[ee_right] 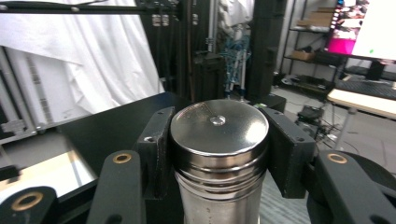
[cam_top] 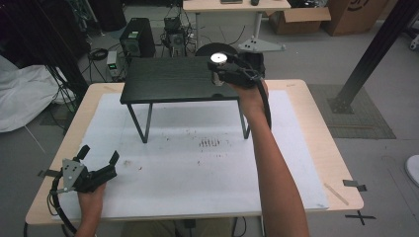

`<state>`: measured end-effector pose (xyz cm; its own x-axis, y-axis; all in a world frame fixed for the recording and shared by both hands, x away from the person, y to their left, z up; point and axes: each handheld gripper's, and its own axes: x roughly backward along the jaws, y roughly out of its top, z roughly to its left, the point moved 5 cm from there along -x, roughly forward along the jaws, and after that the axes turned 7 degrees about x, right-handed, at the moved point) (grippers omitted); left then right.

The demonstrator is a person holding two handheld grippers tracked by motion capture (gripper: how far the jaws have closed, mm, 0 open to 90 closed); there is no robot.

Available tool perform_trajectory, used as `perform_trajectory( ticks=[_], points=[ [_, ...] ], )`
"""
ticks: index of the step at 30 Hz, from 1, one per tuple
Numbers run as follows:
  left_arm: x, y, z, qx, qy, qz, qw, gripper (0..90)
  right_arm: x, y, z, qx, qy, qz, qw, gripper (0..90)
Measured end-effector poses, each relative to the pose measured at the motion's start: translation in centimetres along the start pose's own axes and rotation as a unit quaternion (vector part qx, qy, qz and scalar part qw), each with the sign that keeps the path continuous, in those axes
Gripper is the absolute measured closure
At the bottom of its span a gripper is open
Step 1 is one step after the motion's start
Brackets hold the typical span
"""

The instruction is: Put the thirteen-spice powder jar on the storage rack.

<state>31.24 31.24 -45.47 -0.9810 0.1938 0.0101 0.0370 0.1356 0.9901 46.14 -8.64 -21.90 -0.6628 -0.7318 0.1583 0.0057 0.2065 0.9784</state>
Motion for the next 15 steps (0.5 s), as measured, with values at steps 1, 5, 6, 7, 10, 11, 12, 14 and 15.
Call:
perform_trajectory(
  ticks=[1,5,6,7,10,11,12,14,15],
  points=[
    [0.0,0.0,0.0,0.0,0.0,0.0,1.0,0.4,-0.6,-0.1,-0.5,-0.004,-0.01,0.005,0.9999,48.6],
    [0.0,0.0,0.0,-0.001,0.0,0.002,1.0,0.4,-1.7,-0.5,-1.5,-0.012,-0.028,0.016,0.9994,48.6],
    [0.0,0.0,0.0,-0.001,0.0,0.002,1.0,0.4,-1.7,-0.5,-1.5,-0.012,-0.028,0.016,0.9994,48.6],
    [0.0,0.0,0.0,-0.001,0.0,0.002,1.0,0.4,-2.0,-0.6,-1.7,-0.016,-0.031,0.019,0.9992,48.6],
    [0.0,0.0,0.0,-0.001,0.0,0.002,1.0,0.4,-2.8,-0.9,-2.3,-0.024,-0.04,0.027,0.9985,48.6],
    [0.0,0.0,0.0,-0.002,0.0,0.003,1.0,0.4,-3.2,-1.0,-2.6,-0.025,-0.045,0.033,0.9981,48.6],
    [0.0,0.0,0.0,-0.002,0.0,0.002,1.0,0.4,-3.2,-1.0,-2.6,-0.025,-0.045,0.033,0.9981,48.6],
    [0.0,0.0,0.0,0.001,0.0,0.002,1.0,0.4,-3.6,-1.1,-2.7,-0.027,-0.047,0.039,0.9978,48.5],
    [0.0,0.0,0.0,0.001,0.0,0.001,1.0,0.4,-4.0,-1.1,-2.8,-0.03,-0.047,0.045,0.9974,48.5]
  ],
)
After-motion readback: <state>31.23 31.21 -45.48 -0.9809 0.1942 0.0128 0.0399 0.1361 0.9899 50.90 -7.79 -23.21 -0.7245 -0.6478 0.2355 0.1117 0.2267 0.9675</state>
